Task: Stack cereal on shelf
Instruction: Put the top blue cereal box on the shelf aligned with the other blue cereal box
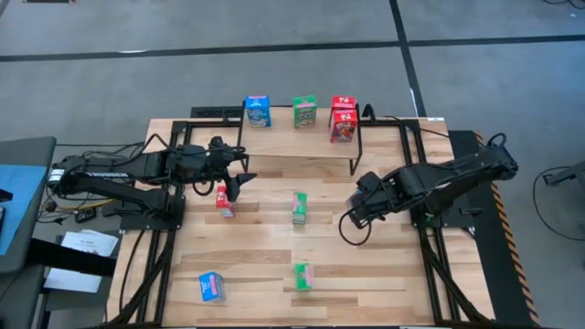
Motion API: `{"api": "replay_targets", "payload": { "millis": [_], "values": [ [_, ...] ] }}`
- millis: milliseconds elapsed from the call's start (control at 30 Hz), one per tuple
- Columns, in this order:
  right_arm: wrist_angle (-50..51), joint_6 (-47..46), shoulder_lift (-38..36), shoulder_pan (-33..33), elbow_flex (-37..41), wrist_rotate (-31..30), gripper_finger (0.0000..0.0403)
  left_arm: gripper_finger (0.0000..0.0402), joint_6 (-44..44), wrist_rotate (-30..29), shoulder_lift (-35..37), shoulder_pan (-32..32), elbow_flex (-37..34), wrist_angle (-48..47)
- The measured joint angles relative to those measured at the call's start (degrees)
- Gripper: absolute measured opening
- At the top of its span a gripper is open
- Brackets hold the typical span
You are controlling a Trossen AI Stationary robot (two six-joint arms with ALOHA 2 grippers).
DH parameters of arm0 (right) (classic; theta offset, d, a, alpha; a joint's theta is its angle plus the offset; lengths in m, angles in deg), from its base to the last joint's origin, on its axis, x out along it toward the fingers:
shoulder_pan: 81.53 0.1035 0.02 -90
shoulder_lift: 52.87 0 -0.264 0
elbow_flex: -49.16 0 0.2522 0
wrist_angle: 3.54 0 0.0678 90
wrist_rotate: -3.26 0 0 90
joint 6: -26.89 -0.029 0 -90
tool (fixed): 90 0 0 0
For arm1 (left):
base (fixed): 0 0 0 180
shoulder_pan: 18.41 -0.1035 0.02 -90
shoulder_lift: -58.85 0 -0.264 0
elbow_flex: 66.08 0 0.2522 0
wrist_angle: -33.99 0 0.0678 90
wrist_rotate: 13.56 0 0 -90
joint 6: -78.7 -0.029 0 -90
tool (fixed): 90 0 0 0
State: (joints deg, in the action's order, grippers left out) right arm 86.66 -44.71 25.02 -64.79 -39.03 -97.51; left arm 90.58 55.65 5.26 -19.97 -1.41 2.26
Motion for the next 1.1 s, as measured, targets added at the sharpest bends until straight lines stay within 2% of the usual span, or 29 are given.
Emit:
{"api": "replay_targets", "payload": {
  "millis": [700, 1100],
  "values": [
    [-0.17, 4.37, 0.00, -0.04, -1.75, -1.33, 0.0189, 0.0311, 3.29, 1.00, 0.00, 0.02, 0.00, 2.12],
    [-0.24, 4.62, 0.00, 0.53, -1.75, -1.33, 0.0190, 0.0312, 2.38, 0.52, 0.00, -0.34, 0.00, 2.14]
  ]
}}
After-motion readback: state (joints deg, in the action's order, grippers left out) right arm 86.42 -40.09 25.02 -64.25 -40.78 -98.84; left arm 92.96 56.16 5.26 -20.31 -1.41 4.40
